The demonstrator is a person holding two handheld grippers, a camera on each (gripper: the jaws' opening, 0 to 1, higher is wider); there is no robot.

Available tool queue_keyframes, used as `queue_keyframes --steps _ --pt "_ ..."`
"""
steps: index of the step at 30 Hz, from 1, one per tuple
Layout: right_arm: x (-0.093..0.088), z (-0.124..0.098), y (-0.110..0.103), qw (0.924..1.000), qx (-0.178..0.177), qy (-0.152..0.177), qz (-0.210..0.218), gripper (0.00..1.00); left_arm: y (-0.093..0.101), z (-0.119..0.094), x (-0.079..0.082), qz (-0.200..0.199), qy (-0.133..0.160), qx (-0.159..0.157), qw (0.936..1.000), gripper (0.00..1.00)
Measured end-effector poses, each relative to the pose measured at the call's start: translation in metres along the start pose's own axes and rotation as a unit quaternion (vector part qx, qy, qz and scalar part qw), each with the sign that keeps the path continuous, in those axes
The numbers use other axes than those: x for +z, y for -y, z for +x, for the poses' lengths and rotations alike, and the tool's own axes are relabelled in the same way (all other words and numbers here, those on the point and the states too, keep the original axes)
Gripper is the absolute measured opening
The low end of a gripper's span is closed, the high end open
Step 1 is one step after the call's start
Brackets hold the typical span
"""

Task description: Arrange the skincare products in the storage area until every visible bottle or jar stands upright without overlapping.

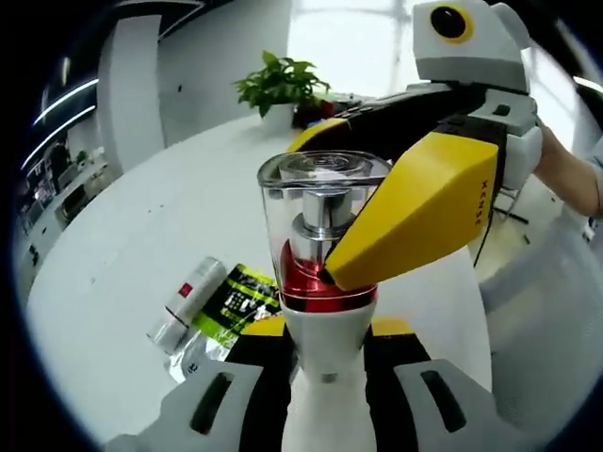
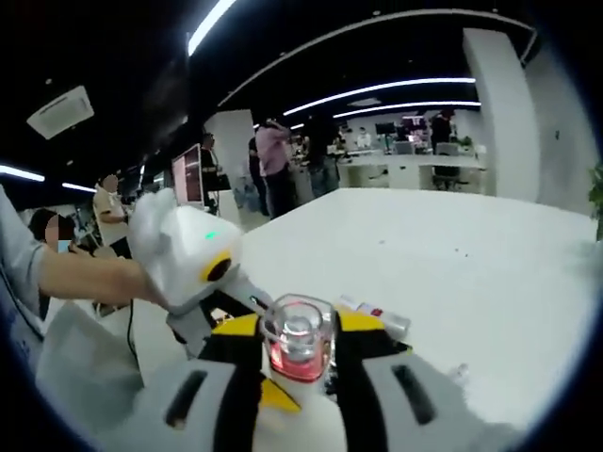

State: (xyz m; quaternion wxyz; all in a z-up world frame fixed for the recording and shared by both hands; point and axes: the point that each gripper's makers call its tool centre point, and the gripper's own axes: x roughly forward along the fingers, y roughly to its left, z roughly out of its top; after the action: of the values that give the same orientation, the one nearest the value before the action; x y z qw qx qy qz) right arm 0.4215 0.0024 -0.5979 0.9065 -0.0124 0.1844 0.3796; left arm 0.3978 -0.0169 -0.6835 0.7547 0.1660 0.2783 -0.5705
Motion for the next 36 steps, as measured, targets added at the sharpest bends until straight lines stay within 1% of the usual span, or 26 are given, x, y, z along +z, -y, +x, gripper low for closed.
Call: queue_keyframes --steps 1,3,9,14,22,27,31,34,36 --pt "-0.001 -0.004 -0.005 1.0 -0.001 -0.002 -0.006 0.29 0.003 0.001 0.001 0.004 0.003 -0.004 1.0 0.26" --pt "-0.002 -0.007 -0.006 0.9998 0.0 -0.004 -0.019 0.29 0.008 0.003 0.002 0.009 0.008 -0.013 0.9998 0.26" --pt "-0.005 -0.017 -0.009 0.9997 0.003 0.006 -0.023 0.3 0.02 0.008 0.004 0.012 0.021 -0.041 0.9989 0.26" --pt "-0.008 -0.028 -0.013 0.9996 0.008 0.008 -0.027 0.3 0.029 0.01 0.006 0.042 0.018 -0.064 0.9969 0.26" --pt "-0.011 -0.036 -0.016 0.9994 -0.002 0.008 -0.032 0.3 0.037 0.012 0.007 0.06 0.023 -0.088 0.9941 0.26" --pt "-0.011 -0.036 -0.016 0.9995 -0.006 0.011 -0.029 0.3 0.038 0.011 0.007 0.058 0.013 -0.082 0.9949 0.26" --pt "-0.012 -0.037 -0.016 0.9995 -0.008 0.009 -0.03 0.3 0.035 0.009 0.008 0.044 0.016 -0.069 0.9965 0.29" --pt "-0.012 -0.037 -0.017 0.9995 -0.009 0.009 -0.029 0.3 0.032 0.0 0.014 0.046 0.024 -0.057 0.9971 0.34" --pt "-0.013 -0.038 -0.017 0.9996 -0.011 0.009 -0.025 0.31 0.031 -0.006 0.016 0.053 0.025 -0.047 0.9972 0.34"
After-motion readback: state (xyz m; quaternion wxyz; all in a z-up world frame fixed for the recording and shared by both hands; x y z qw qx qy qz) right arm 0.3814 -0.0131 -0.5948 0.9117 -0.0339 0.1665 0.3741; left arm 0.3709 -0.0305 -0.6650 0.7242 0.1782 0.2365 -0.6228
